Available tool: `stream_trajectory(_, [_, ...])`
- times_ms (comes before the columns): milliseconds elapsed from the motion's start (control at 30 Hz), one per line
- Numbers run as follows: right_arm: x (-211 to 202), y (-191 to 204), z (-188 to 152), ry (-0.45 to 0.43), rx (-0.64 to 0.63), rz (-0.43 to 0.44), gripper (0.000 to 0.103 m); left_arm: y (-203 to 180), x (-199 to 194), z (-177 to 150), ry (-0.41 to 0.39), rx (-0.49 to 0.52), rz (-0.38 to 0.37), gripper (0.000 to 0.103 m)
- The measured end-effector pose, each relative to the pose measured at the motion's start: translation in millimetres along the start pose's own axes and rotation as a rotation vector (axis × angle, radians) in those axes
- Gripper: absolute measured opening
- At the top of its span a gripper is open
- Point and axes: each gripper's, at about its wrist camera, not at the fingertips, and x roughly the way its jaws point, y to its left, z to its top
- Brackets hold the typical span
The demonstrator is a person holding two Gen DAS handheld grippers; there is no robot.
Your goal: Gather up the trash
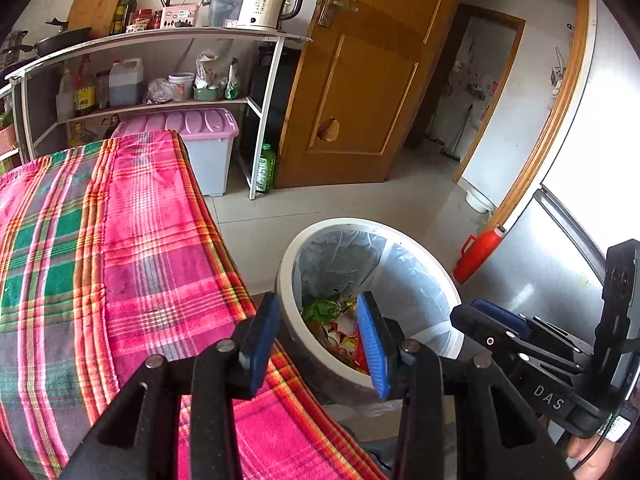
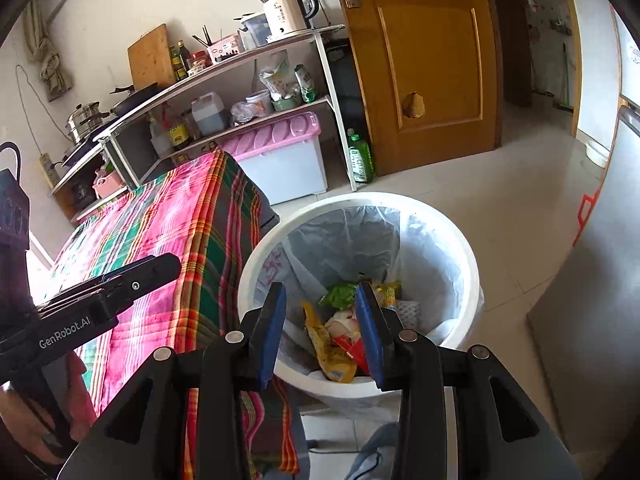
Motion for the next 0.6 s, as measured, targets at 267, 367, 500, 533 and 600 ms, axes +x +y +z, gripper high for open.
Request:
stream_trajectory(267, [-27,25,-17,-0.056,-0.047,0.012,0.037,1,-33,-21,-0.047,0.039,0.043,0.055])
stream_trajectory(367, [-38,34,-26,-0.074,-0.074,0.011,0.037,2,-44,-30,-0.068,0.056,0.065,0.055])
stream_trajectory(500, [-53,45,-40,-0.105,-0.11,-0.001,0.037,2,-56,-44,-0.085,0.076,0.091,0.056])
stream_trajectory(533, [-56,47,-43,-0.11,-0.116,0.0,0.037,1,-60,-49,-0.089,0.081,0.096,0.056])
stream_trajectory(600, [-62,51,-51,-0.113,-0.126,-0.002,0.037,2,-66,-54,-0.097,0.085,0.099,0.056])
